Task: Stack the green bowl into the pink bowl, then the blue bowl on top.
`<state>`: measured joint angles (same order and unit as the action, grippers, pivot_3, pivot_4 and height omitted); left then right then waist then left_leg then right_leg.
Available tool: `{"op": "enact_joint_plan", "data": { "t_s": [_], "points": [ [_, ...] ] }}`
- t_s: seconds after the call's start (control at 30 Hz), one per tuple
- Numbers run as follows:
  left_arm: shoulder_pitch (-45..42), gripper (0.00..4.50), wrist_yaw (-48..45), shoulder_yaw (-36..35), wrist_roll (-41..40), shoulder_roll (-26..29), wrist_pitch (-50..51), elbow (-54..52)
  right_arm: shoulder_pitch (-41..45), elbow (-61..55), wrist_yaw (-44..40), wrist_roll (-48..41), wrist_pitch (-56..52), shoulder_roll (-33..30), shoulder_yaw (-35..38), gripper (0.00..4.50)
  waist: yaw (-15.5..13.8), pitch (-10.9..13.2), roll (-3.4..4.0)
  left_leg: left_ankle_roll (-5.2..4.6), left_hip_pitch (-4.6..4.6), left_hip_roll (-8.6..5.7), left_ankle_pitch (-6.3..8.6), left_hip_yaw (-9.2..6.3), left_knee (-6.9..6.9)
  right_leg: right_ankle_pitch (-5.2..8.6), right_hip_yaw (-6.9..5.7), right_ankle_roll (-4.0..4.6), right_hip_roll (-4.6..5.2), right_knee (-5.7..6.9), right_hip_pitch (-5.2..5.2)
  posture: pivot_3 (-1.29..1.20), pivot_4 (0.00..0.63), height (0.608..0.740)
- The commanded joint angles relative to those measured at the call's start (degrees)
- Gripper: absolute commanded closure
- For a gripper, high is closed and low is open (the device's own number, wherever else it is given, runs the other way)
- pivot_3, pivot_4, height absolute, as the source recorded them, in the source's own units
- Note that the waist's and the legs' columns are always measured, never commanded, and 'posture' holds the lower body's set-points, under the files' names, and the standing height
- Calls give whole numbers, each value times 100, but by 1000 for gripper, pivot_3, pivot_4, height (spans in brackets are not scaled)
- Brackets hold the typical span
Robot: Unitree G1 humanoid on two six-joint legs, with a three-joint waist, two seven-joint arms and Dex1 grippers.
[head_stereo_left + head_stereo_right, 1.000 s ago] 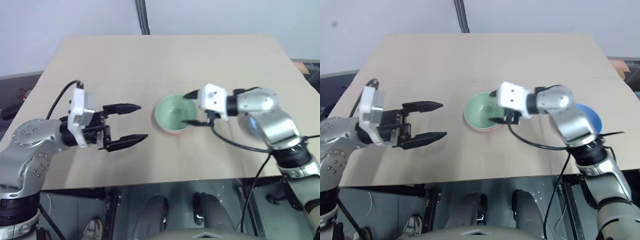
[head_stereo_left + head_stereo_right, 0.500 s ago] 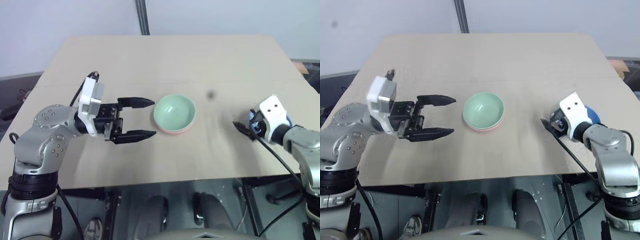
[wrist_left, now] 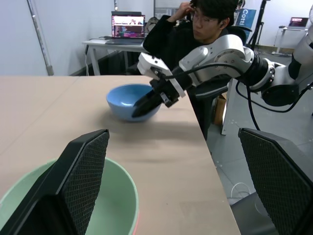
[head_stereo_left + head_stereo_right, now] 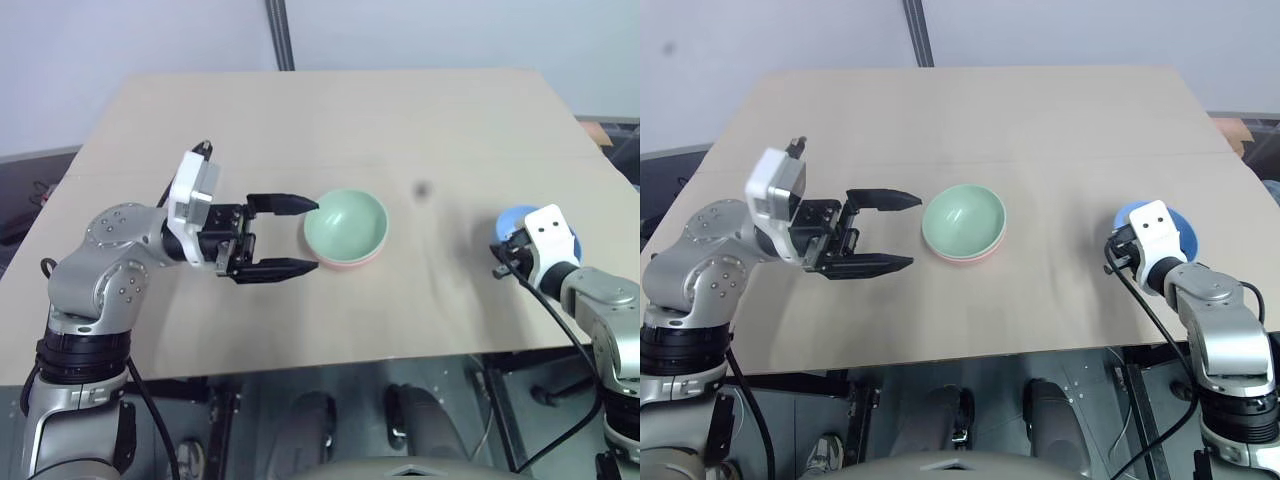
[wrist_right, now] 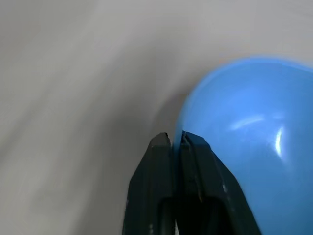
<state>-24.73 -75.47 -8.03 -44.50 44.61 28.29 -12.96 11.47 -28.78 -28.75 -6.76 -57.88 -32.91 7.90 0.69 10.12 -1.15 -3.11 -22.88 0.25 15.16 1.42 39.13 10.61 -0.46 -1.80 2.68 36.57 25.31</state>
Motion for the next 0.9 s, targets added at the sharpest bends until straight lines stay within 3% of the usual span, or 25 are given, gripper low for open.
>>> {"op": "enact_joint_plan", "data": {
  "t_s": [0.03,0.23,0.43,0.5,0.53,0.7,0.9],
  "points": [
    [67,0,210,-288,-120,9,1,-158,279,-303,-225,-107,670,-161,-160,4470,6,1,0,0,0,0,0,0,0,0,0,0,0,0,0,0,150,740],
    [660,0,422,-646,78,90,-167,-29,1331,-640,-1382,-782,2024,73,-1201,4470,61,2,2,0,6,12,0,0,-3,-3,1,-7,-12,1,2,0,150,740],
    [1128,0,562,-923,232,126,-369,-12,2444,424,-2135,-751,2626,608,-2496,4470,5,3,-3,0,-2,5,0,-7,0,-2,-8,2,2,-2,0,0,150,740],
    [1262,0,655,-992,191,115,-354,-174,2696,1116,-2226,-477,2951,702,-2816,3749,-13,1,-6,0,-2,2,0,-6,1,-8,-9,14,9,-7,-2,0,150,740],
    [1307,0,701,-1014,165,109,-339,-245,2766,1335,-2280,-367,3092,694,-2929,3647,-21,1,-7,0,-1,2,0,-5,1,-9,-10,16,9,-7,-2,0,150,740],
    [1656,0,1127,-1188,148,112,-200,-610,2839,1574,-2037,-195,3473,831,-2755,1455,-8,2,-5,2,-10,0,-1,-10,-2,-14,-13,23,13,-7,4,0,150,740],
    [2129,0,1743,-1254,278,53,-100,-1033,2235,353,-1840,-904,2892,590,-1756,1455,-29,3,-4,3,-10,3,-1,-12,-8,-15,-15,21,17,-7,6,0,150,740]
  ]
}}
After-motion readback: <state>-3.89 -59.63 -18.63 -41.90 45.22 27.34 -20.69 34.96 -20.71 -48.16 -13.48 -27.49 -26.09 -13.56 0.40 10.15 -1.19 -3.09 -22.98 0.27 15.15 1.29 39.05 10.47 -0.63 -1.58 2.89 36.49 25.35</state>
